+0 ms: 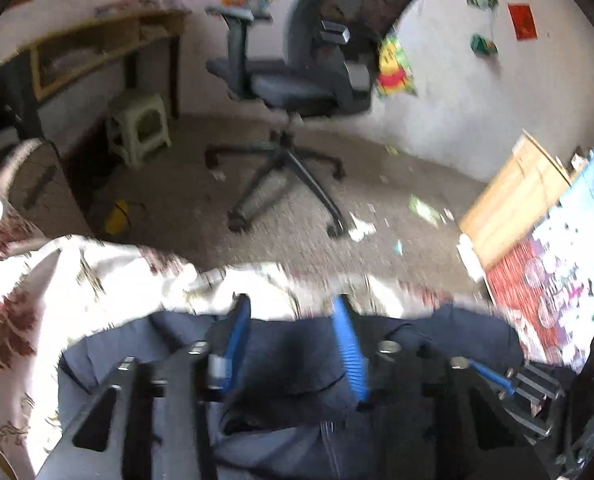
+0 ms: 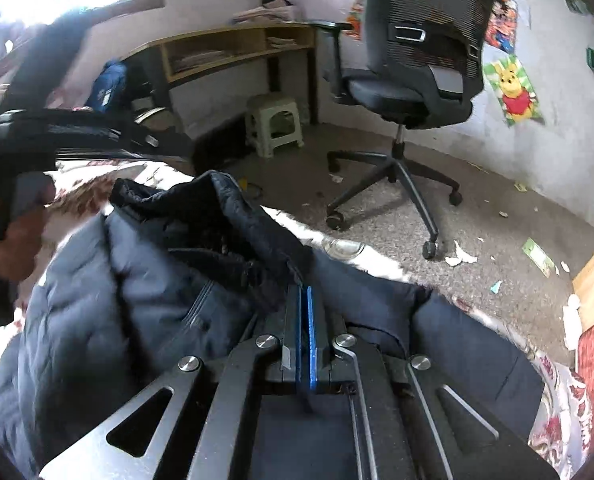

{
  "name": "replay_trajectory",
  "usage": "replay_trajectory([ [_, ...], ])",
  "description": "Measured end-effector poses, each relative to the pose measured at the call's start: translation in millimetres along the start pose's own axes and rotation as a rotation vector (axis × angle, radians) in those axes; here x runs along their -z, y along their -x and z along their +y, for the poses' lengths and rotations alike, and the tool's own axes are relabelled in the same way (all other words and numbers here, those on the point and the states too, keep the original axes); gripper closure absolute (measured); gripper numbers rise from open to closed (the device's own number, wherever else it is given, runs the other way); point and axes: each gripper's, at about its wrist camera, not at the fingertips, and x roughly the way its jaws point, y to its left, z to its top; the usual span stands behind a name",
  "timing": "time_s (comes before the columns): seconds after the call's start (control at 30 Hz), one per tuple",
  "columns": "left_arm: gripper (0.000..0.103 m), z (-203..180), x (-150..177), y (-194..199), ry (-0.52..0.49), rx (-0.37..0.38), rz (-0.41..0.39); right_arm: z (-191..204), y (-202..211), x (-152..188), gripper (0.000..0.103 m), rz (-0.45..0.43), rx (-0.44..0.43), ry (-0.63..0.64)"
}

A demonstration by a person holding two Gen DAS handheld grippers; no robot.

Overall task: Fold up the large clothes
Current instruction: 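Lift the hem with both tools and fold it toward the collar, then lay the folded hem on the jacket and open both tools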

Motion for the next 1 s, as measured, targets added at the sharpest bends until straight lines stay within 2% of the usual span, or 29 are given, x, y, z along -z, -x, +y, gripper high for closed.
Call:
replay_trajectory([
  [0.1,0.077,2,27,-9,-0.059,0.06,0.075,3,5,10,0.1,0.017,-0.015,0.028],
  [0.2,0.079,0,44,-14,-0.132,0.047,0.096,-7,5,14,0.1,0.025,-0.073,-0.018],
  [0.37,0.08,-1,51,-23,-0.158,0.021,0.113,-22,21,10,0.096,-0.034,-0.174,-0.129],
  [0.57,0.08,-6,58,-25,-0.224,-0.013,0.123,-35,24,-4,0.096,-0.083,-0.24,-0.283],
  [0.7,0.08,-8,63,-24,-0.26,-0.025,0.131,-19,-12,-7,0.096,0.033,-0.186,-0.263],
  [0.77,0.08,-7,65,-25,-0.275,-0.026,0.142,-9,-37,2,0.096,0.149,-0.166,-0.244],
  [0.83,0.08,-8,69,-31,-0.302,-0.018,0.191,-2,-59,14,0.096,0.265,-0.141,-0.206],
  [0.93,0.08,-16,77,-38,-0.388,-0.044,0.223,1,-71,25,0.099,0.303,-0.129,-0.172],
  [1.0,0.08,-18,80,-41,-0.403,-0.053,0.229,3,-80,32,0.1,0.31,-0.117,-0.173],
])
